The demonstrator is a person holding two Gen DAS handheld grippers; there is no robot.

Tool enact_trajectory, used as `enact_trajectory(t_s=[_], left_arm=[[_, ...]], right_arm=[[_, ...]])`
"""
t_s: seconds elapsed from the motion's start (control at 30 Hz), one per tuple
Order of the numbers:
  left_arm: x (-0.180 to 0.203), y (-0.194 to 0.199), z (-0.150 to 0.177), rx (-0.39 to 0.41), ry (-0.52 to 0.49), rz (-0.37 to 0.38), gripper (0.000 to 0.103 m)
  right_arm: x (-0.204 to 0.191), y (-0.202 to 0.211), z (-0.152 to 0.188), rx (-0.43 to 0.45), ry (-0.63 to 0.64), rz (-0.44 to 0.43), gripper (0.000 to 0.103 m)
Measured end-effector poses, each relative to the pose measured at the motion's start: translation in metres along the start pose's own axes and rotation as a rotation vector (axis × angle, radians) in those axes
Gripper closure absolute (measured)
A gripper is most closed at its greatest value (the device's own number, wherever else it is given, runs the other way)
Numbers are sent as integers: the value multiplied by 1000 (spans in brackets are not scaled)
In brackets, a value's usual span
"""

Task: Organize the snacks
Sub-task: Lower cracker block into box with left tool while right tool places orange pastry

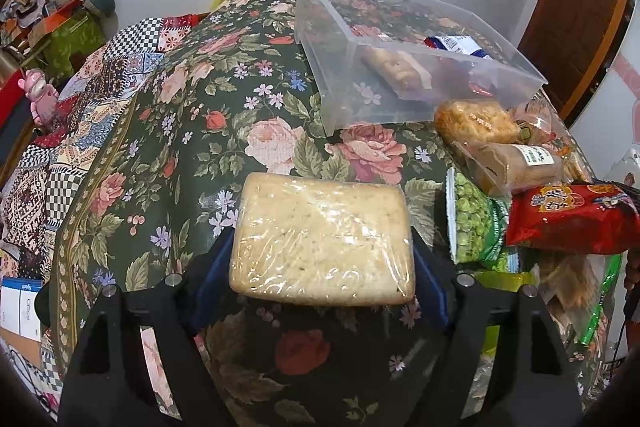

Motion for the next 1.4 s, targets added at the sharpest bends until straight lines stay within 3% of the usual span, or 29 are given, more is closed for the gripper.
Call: enact_trajectory(t_s=[0.3, 0.7, 1.1, 1.4], left_arm=[[8, 34, -26, 85, -16, -5, 23], [23, 61, -91, 199, -37, 7, 23], [34, 36, -137, 202, -40, 23, 23], [37, -3, -156, 141, -34, 53, 23]], right_arm=[[-12, 25, -28, 82, 18, -18, 71], [-51, 45, -84, 198, 100, -58, 71], [-102, 20, -121, 188, 193, -107, 71], [-126, -21, -134, 127, 242, -86, 71]])
Point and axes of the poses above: each gripper's, at about its wrist camera, not at the fingertips, and y roughly against the way its jaws point, x to its right, z to its underside, the point moved 7 cm from there along -y, roughly the way its jaws point, and after that the axes turned 9 degrees about -y, right-handed, at the moved point
